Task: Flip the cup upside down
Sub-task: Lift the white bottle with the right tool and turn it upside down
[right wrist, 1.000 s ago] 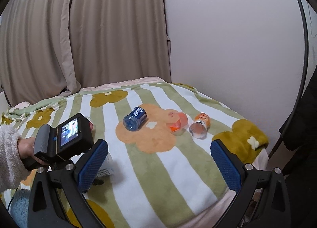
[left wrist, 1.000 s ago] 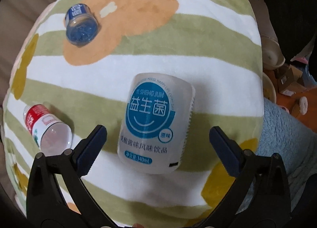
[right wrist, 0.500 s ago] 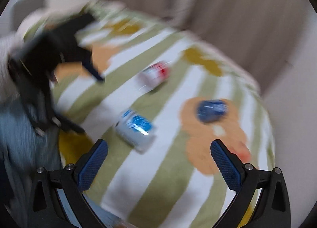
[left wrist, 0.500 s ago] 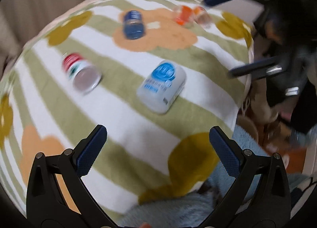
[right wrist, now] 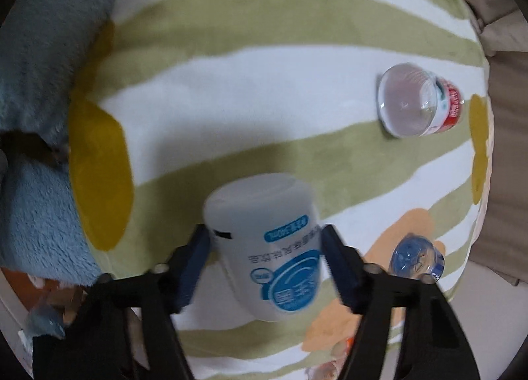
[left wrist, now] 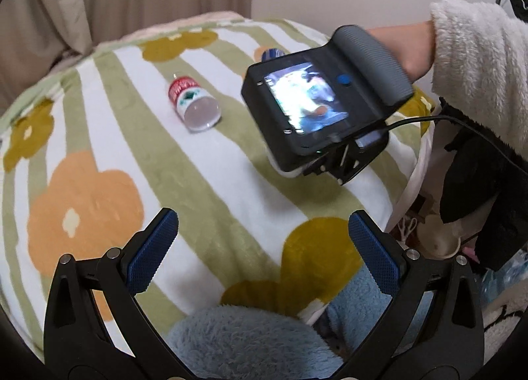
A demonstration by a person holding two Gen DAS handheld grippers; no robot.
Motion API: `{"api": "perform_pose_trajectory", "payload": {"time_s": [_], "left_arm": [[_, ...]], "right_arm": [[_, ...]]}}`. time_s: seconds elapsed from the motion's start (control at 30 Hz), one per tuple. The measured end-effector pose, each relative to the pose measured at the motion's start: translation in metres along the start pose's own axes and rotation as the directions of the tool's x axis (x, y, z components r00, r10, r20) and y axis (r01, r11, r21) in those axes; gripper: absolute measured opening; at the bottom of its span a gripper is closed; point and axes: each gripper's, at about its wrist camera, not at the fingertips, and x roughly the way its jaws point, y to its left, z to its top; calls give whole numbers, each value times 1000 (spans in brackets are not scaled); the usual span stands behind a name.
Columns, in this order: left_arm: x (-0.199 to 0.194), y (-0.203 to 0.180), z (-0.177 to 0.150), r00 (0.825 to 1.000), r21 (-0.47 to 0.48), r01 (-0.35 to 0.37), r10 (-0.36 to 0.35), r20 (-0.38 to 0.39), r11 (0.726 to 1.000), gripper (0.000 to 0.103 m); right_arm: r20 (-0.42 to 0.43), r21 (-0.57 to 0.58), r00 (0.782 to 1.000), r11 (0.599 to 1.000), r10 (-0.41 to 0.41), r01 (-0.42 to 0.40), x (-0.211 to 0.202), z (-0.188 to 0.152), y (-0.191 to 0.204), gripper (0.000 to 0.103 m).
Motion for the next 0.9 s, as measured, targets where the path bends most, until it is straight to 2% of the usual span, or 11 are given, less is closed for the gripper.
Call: {"api": "perform_pose_trajectory", "payload": {"time_s": [0.1,0.2,0.27,0.3,0.4,0.5,0.53,0.63,0.7,0.73,0.9], "left_arm": [[-7,2,0,999,-8,16,-16,31,1000,103],[-12,4,3,998,-37,31,-28,56,999,103],[-15,6,4,997,-57,43,-39,69,997,103],[-17,6,4,996,-63,48,-43,78,997,103],[-24,3,2,994,-62,55,-49,101,997,103],[-29,1,-1,993,-49,44,-38,111,998,103],[-30,1,-1,993,-48,42,-37,111,998,103],[-33,4,-3,992,-63,54,-46,116,997,103],[-35,7,-4,992,-78,63,-53,117,995,103],[-35,9,-4,991,-84,66,-55,119,994,103],[-39,14,-6,990,-96,68,-55,128,993,103]], "right_arm": [[-15,168,995,982,95,-91,-7,0,-21,60],[27,410,980,892,199,-193,-13,-12,-49,60],[74,576,961,776,265,-259,-11,-26,-67,60],[121,666,945,681,305,-305,-7,-37,-77,60],[207,812,908,453,364,-367,8,-60,-92,60],[213,874,892,330,399,-356,24,-75,-94,60],[213,880,889,316,405,-355,28,-77,-87,60],[210,870,882,331,423,-365,30,-75,-85,64],[187,862,881,358,435,-360,29,-60,-93,82],[167,857,884,379,436,-349,28,-53,-95,84],[111,849,892,424,439,-314,28,-30,-98,84]]}}
